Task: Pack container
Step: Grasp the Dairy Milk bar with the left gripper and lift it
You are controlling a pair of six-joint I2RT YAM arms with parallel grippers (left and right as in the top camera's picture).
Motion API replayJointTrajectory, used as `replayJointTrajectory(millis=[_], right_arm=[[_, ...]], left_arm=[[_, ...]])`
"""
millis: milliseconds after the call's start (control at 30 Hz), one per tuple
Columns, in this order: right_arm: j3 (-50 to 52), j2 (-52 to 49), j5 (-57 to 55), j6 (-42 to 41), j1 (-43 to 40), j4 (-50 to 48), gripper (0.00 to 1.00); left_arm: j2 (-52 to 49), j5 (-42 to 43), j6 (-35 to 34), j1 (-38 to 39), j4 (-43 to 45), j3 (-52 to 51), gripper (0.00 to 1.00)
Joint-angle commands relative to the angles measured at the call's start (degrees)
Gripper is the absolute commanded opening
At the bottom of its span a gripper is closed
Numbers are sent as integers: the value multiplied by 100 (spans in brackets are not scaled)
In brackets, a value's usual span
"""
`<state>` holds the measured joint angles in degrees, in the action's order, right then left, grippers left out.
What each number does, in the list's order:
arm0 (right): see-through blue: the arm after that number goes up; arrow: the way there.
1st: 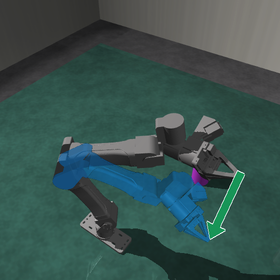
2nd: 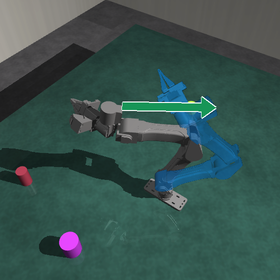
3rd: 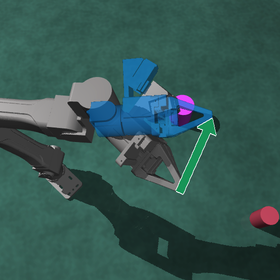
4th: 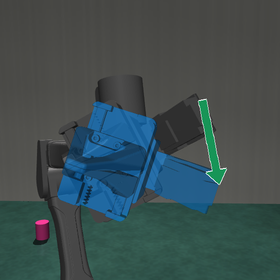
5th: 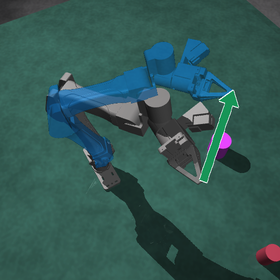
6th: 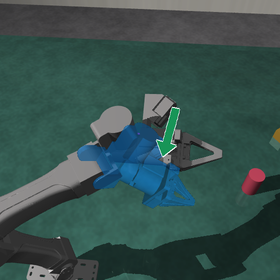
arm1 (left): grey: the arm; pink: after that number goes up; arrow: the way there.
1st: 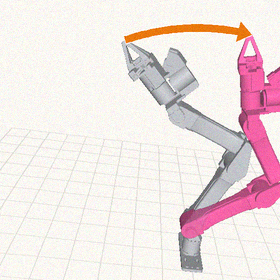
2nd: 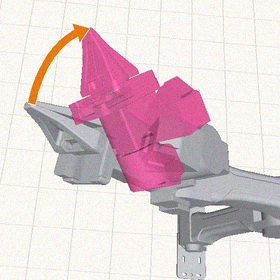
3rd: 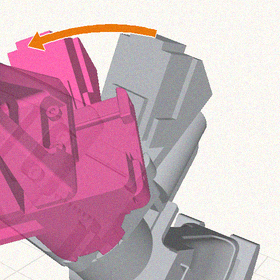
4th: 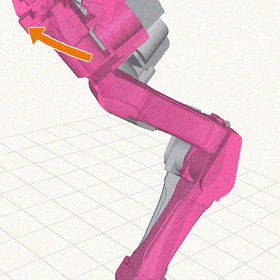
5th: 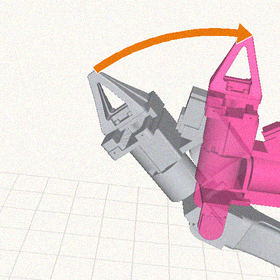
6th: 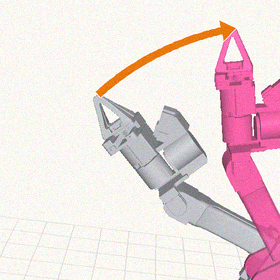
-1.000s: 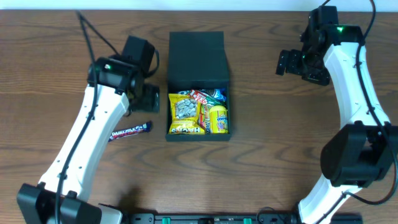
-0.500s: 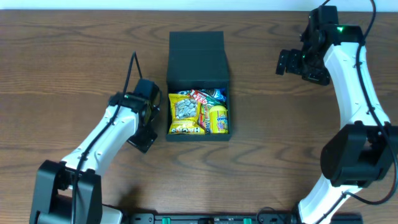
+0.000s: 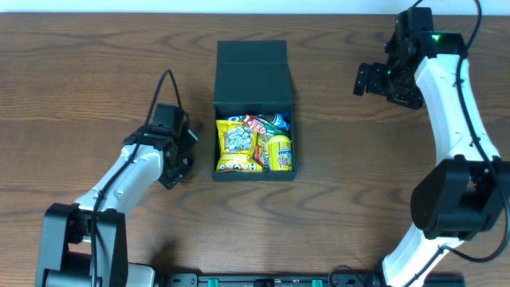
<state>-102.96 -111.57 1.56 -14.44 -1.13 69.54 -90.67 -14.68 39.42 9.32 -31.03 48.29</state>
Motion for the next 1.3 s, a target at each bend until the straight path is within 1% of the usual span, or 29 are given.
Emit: replayJointTrajectory(millis=[0,100,133,200,333,600,633,667,700,733,767,900,933,1067,1100,1133,1200,1267], right_arm=[[-74,79,22,-26,-28,7,99],[-74,79,39,-28,-28,9,99],[-74,79,48,-31,-28,9,99],[-74,79,90,-31,-28,7,99],[-74,79,216,-31,-28,9,99],[-74,79,214,-31,-28,79,99],[-74,79,214,-31,-28,90,99],[-74,79,214,-31,-28,98,99],[-74,79,214,-31,-28,118,99],[-74,79,214,-31,-28,120,99],[-74,79,214,-31,-28,120,99],[-74,79,214,-31,-28,122,99],[-74,79,214,-31,-28,122,98],[-74,79,212,-28,-28,120,99],[-74,79,212,-28,-28,118,99],[-74,79,212,-28,-28,116,99],[-74,79,212,-28,-31,96,99],[-74,79,212,-31,-31,76,99]], left_arm=[[-20,579,197,-146,-26,-26,99],[-20,981,195,-155,-22,-26,100],[-20,1058,195,-155,-22,-26,95],[-48,1207,195,-160,-22,-26,93],[-319,1290,197,-175,11,-26,90],[-555,1283,173,-179,315,-26,80],[-555,1283,170,-179,332,-26,76],[-555,1283,170,-179,334,-26,68],[-557,1283,149,-179,321,-26,53],[-557,1283,81,-179,319,-26,46],[-557,1283,-15,-179,310,-26,41],[-557,1281,-243,-181,273,-26,31],[-557,1279,-264,-179,256,-26,31],[-557,1095,-647,-179,280,-17,21],[-557,929,-798,-179,306,2,17],[-553,737,-975,-179,304,48,15],[-551,326,-1513,-177,286,227,13],[-551,199,-2098,-177,179,501,9]])
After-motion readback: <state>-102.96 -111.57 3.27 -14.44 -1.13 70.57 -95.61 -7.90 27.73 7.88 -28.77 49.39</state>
